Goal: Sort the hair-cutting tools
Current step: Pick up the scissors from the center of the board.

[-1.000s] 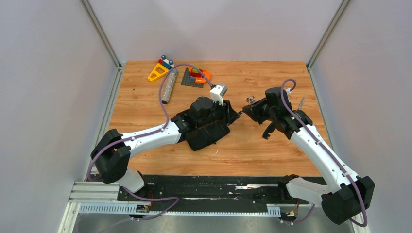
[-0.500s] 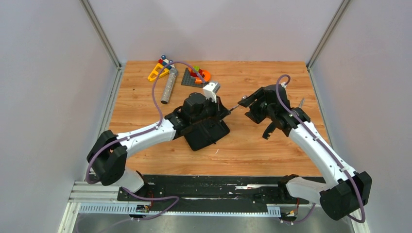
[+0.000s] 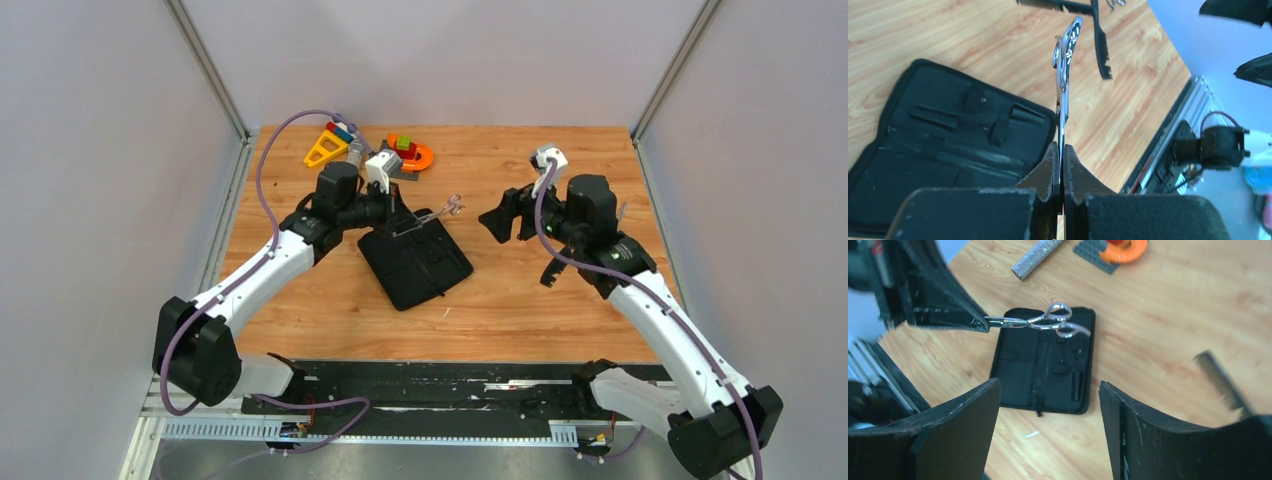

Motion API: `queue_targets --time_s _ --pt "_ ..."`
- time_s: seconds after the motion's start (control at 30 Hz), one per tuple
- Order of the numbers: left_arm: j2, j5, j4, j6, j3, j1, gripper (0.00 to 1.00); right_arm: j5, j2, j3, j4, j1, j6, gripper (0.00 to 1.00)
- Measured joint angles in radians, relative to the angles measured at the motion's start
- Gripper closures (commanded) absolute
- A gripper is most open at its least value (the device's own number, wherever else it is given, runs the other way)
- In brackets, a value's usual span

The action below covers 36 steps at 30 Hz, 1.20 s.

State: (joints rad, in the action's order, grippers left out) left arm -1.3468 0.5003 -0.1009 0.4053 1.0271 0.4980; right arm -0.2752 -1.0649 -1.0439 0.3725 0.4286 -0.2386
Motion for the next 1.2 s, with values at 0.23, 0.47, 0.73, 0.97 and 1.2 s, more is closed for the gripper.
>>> queue_targets --time_s 0.23,0.47,0.73,0.97,1.2 --pt "0.01 0.165 -0.196 -0.097 0.083 -0.02 1.0 -0.204 0.088 0.084 -0.113 0.0 0.461 0.3" --pt "0.01 0.274 -0.29 -0.133 0.148 -0.021 1.0 -0.358 0.061 0.084 -0.12 0.0 0.69 0.3" --pt "0.01 0.342 -0.352 -0.165 0.16 -0.021 1.0 -0.438 0.006 0.084 -0.099 0.0 0.781 0.4" --pt "0.02 0.383 -0.41 -0.246 0.16 -0.021 1.0 -0.526 -0.045 0.084 -0.082 -0.006 0.769 0.51" --pt "0.048 0.429 -0.445 -0.312 0.162 -0.021 1.0 -0.625 -0.084 0.069 -0.077 -0.021 0.736 0.72"
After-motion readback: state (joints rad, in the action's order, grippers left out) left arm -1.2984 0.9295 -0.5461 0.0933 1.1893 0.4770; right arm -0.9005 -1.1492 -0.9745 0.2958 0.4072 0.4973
